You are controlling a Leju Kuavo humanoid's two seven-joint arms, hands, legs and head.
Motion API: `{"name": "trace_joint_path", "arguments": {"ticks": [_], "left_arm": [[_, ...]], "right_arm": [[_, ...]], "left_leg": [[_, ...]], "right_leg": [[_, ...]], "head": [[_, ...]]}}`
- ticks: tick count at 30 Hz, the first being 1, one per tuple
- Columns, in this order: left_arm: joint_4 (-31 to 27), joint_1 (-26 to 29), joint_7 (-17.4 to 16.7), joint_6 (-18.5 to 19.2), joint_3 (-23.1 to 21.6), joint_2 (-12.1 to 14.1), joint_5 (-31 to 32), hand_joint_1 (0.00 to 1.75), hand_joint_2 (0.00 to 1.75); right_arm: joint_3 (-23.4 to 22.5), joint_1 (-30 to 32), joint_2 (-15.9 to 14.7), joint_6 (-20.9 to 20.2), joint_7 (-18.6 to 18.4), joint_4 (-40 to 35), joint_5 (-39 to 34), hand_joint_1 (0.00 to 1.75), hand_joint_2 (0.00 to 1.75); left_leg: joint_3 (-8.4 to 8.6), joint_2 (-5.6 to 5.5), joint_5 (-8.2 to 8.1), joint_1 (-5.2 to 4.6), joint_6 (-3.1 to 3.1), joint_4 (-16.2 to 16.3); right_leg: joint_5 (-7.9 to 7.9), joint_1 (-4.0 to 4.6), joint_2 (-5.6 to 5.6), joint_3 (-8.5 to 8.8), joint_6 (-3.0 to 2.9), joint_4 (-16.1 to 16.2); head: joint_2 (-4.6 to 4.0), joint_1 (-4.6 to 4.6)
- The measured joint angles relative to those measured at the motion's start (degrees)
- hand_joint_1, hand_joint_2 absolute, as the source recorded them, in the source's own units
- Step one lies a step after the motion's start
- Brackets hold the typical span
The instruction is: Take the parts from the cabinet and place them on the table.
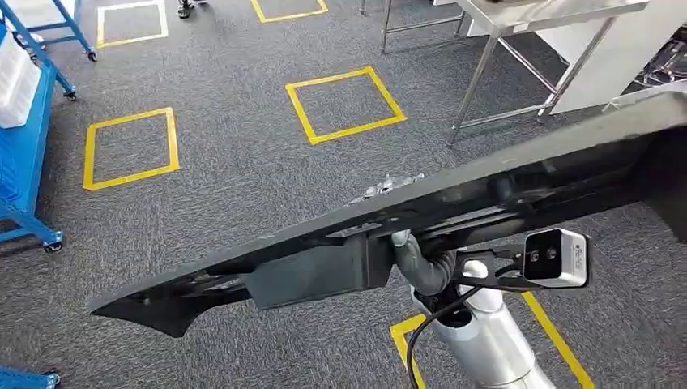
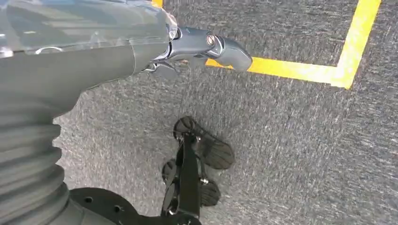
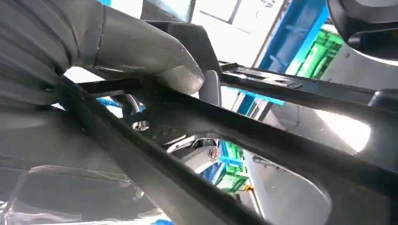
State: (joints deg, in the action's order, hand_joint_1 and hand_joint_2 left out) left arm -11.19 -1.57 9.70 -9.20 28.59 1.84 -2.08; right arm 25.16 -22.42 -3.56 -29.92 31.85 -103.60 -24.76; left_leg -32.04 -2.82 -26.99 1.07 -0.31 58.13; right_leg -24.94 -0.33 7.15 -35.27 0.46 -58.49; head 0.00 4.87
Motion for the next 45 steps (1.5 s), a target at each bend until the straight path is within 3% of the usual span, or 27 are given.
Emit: {"name": "trace_joint_path", "arguments": {"ticks": [1, 2, 3, 5, 6, 7, 9, 10, 11, 14, 16, 18, 21, 22, 24, 25, 26, 27, 31, 33, 34, 36, 37, 40, 41, 42, 45], "left_arm": [[0.0, 0.0, 0.0, 0.0, 0.0, -0.1, 0.0, 0.00, 1.75], [0.0, 0.0, 0.0, 0.0, 0.1, -0.1, -0.1, 0.00, 1.75], [0.0, 0.0, -0.1, -0.1, 0.2, -0.1, -0.1, 0.00, 1.75], [0.0, 0.2, -0.2, -0.3, 0.2, -0.1, -0.1, 0.00, 1.75], [0.0, 0.3, -0.3, -0.4, 0.2, -0.1, -0.1, 0.00, 1.75], [0.0, 0.2, -0.3, -0.4, 0.3, -0.1, -0.1, 0.00, 1.75], [0.0, 0.1, -0.3, -0.4, 0.3, -0.1, 0.1, 0.00, 1.75], [0.0, 0.1, -0.3, -0.3, 0.3, -0.1, 0.2, 0.00, 1.75], [0.0, 0.1, -0.2, -0.3, 0.3, -0.1, 0.4, 0.00, 1.75], [0.0, 0.1, -0.3, -0.2, 0.3, -0.1, 0.8, 0.00, 1.75], [0.0, -0.1, -0.4, -0.2, 0.3, -0.1, 1.0, 0.00, 1.75], [0.0, -0.1, -0.5, -0.2, 0.3, -0.2, 1.2, 0.00, 1.75], [0.0, 0.2, -0.5, -0.2, 0.3, -0.1, 1.3, 0.00, 1.75], [0.0, 0.2, -0.5, -0.2, 0.3, -0.1, 1.4, 0.00, 1.75], [0.0, 0.2, -0.5, 0.0, 0.3, -0.1, 1.5, 0.00, 1.75], [0.0, 0.1, -0.5, 0.0, 0.4, 0.0, 1.6, 0.00, 1.75], [0.0, 0.2, -0.5, 0.0, 0.4, 0.0, 1.6, 0.00, 1.75], [0.0, 0.3, -0.5, 0.1, 0.4, 0.0, 1.6, 0.00, 1.75], [0.0, -0.1, -0.4, 0.1, 0.4, 0.0, 1.6, 0.00, 1.75], [0.0, -0.1, -0.4, 0.2, 0.4, 0.0, 1.6, 0.00, 1.75], [0.0, 0.1, -0.4, 0.2, 0.4, 0.0, 1.6, 0.00, 1.75], [0.0, 0.2, -0.4, 0.3, 0.4, 0.0, 1.7, 0.00, 1.75], [0.0, 0.2, -0.4, 0.4, 0.4, 0.0, 1.8, 0.00, 1.75], [0.0, 0.0, -0.4, 0.6, 0.4, 0.0, 1.8, 0.00, 1.75], [0.0, 0.0, -0.3, 0.6, 0.4, 0.0, 1.8, 0.00, 1.75], [0.0, 0.0, -0.3, 0.6, 0.4, 0.0, 1.9, 0.00, 1.75], [0.0, -0.2, -0.4, 0.6, 0.6, 0.0, 2.1, 0.00, 1.75]], "right_arm": [[0.0, 0.1, 0.0, 0.0, 0.0, 0.0, 0.0, 1.75, 1.75], [0.0, -0.1, 0.0, 0.0, 0.1, 0.0, -0.1, 1.75, 1.75], [0.0, -0.1, 0.0, 0.0, 0.1, 0.0, -0.1, 1.75, 1.75], [0.1, 0.1, 0.0, -0.1, 0.1, 0.0, -0.1, 1.75, 1.75], [0.1, 0.1, 0.0, 0.0, 0.1, 0.1, -0.1, 1.75, 1.75], [0.1, 0.1, 0.0, 0.0, 0.1, 0.2, -0.2, 1.75, 1.75], [0.1, 0.1, 0.0, 0.0, 0.1, 0.3, -0.4, 1.75, 1.75], [0.1, 0.0, 0.0, 0.0, 0.1, 0.3, -0.5, 1.75, 1.75], [0.1, 0.0, 0.0, 0.0, 0.2, 0.3, -0.6, 1.75, 1.75], [0.1, 0.0, 0.0, -0.1, 0.6, 0.3, -0.9, 1.75, 1.75], [-0.2, 0.1, 0.0, -0.1, 0.8, 0.2, -1.0, 1.75, 1.75], [-0.3, -0.2, 0.0, -0.1, 0.8, 0.2, -1.2, 1.75, 1.75], [-0.4, -0.2, -0.1, -0.1, 0.8, 0.4, -1.4, 1.75, 1.75], [-0.4, -0.1, -0.1, -0.1, 0.8, 0.4, -1.5, 1.75, 1.75], [-0.5, 0.0, -0.1, -0.1, 0.9, 0.5, -1.7, 1.75, 1.75], [-0.5, 0.1, -0.2, -0.2, 1.3, 0.5, -1.8, 1.75, 1.75], [-0.5, 0.2, -0.2, -0.3, 1.5, 0.5, -1.9, 1.75, 1.75], [-0.6, 0.3, -0.2, -0.3, 1.7, 0.5, -1.9, 1.75, 1.75], [-0.7, 0.9, -0.6, -0.3, 1.9, 0.5, -1.9, 1.75, 1.75], [-0.9, 0.9, -0.7, -0.3, 1.9, 0.5, -1.9, 1.75, 1.75], [-0.9, 0.9, -0.7, -0.3, 1.9, 0.5, -1.9, 1.75, 1.75], [-0.9, 1.4, -0.8, -0.3, 2.2, 0.7, -1.9, 1.75, 1.75], [-1.0, 1.7, -0.9, -0.3, 2.4, 0.8, -1.9, 1.75, 1.75], [-1.2, 2.2, -1.0, -0.7, 3.1, 0.8, -1.8, 1.75, 1.75], [-1.3, 2.1, -1.0, -1.0, 3.3, 0.8, -1.5, 1.75, 1.75], [-1.3, 2.1, -1.0, -1.0, 3.3, 0.8, -1.0, 1.75, 1.75], [-1.3, 2.0, -1.0, -1.0, 3.3, 0.8, 0.9, 1.75, 1.75]], "left_leg": [[0.21, 0.95, 0.41, 0.34, 0.58, -0.5], [0.33, 1.47, 0.58, 0.20, 0.86, -0.9], [0.23, 2.15, 0.60, 0.01, 1.25, -0.9], [0.15, 3.50, 0.48, -0.22, 1.41, -0.9], [0.13, 4.16, 0.45, -0.27, 1.44, -0.8], [0.16, 4.83, 0.41, -0.28, 1.42, -0.8], [0.38, 5.95, 0.22, -0.31, 1.24, -0.8], [0.60, 6.41, 0.09, -0.33, 1.08, -0.8], [0.76, 6.74, -0.10, -0.56, 0.78, -0.8], [0.93, 8.29, -0.48, -0.85, -0.08, -0.7], [1.04, 8.91, -1.13, -0.75, -0.71, -0.5], [-0.97, 4.78, -4.46, -0.39, -1.06, 4.8], [-7.40, 3.36, -9.09, -0.37, -1.61, 17.6], [-7.77, 3.36, -8.26, -0.34, -1.65, 17.8], [-4.95, 3.21, -3.17, -0.05, -1.68, 10.7], [-2.48, 2.32, -0.32, 0.19, -1.72, 5.1], [-1.12, -0.69, 0.36, 0.69, -1.78, 1.5], [-0.61, -1.94, -0.29, 0.66, -1.53, 0.5], [-0.75, 0.48, 0.22, 0.64, 0.19, 0.3], [-0.52, 1.71, 0.38, 0.41, 1.00, 0.0], [-0.56, 2.32, 0.34, 0.25, 1.08, 0.0], [-0.59, 3.83, 0.20, 0.00, 1.26, 0.0], [-0.56, 4.51, 0.15, -0.05, 1.32, 0.1], [-0.12, 6.16, -0.18, -0.13, 1.09, 0.1], [0.19, 6.62, -0.36, -0.19, 0.89, 0.1], [0.24, 6.97, -0.57, -0.59, 0.53, 0.1], [0.65, 8.46, -0.60, -0.44, -0.29, -0.2]], "right_leg": [[-0.45, -0.20, -0.32, -0.15, 0.09, -0.5], [-2.03, 0.23, -3.50, -1.10, 0.30, -2.5], [-4.42, 0.17, -5.25, -3.03, 0.58, -6.5], [-8.14, -0.07, -6.48, -7.20, 0.92, -15.4], [-8.48, -0.12, -6.61, -8.31, 1.00, -17.7], [-7.45, -0.20, -6.74, -8.00, 1.04, -17.1], [-2.98, -0.27, -7.40, -3.50, 0.87, -8.8], [-1.00, -0.17, -8.52, -0.57, 0.59, -3.6], [-1.19, 0.33, -11.46, 1.27, 0.12, 0.0], [-1.16, 0.93, -9.95, 0.93, -0.87, 0.2], [-0.66, 0.18, -8.61, 1.43, -1.66, 1.1], [-0.54, 0.17, -7.76, 1.54, -2.25, 1.2], [-0.55, 0.17, -5.68, 1.47, -2.31, 1.1], [-0.55, 0.13, -4.98, 1.51, -2.30, 1.0], [-0.69, 0.01, -3.44, 1.61, -2.08, 0.8], [-0.87, -0.06, -2.77, 1.67, -1.80, 0.4], [-1.08, -0.11, -2.29, 1.37, -1.46, 0.1], [-1.17, 0.14, -1.63, 0.73, -1.05, -0.6], [-0.70, -0.27, 0.55, 0.08, 0.49, -0.3], [-3.54, 0.02, -4.63, -1.57, 0.78, -4.1], [-5.81, -0.06, -6.04, -3.62, 1.01, -8.4], [-9.07, -0.17, -6.79, -7.88, 1.21, -17.3], [-8.68, -0.21, -6.82, -8.49, 1.26, -18.3], [-2.20, -0.18, -7.69, -2.29, 0.79, -6.6], [-0.61, 0.12, -9.85, 0.82, 0.31, -1.0], [-1.40, 0.92, -11.41, 1.27, -0.17, 0.0], [-1.16, 1.03, -9.42, 0.82, -0.70, 0.0]], "head": [[0.00, 0.00], [0.00, -0.02], [0.00, 0.00], [0.00, -0.02], [0.00, 0.00], [0.00, -0.02], [0.00, -0.02], [0.00, -0.02], [0.00, -0.02], [0.00, 0.00], [0.00, 0.00], [0.00, 0.02], [0.00, 0.00], [0.00, 0.00], [0.00, 0.00], [0.00, 0.00], [0.00, 0.00], [0.00, 0.00], [0.00, 0.00], [0.00, -0.02], [0.00, -0.02], [0.00, 0.00], [0.00, 0.00], [0.00, 0.00], [0.00, -0.02], [0.00, -0.02], [0.00, 0.00]]}}
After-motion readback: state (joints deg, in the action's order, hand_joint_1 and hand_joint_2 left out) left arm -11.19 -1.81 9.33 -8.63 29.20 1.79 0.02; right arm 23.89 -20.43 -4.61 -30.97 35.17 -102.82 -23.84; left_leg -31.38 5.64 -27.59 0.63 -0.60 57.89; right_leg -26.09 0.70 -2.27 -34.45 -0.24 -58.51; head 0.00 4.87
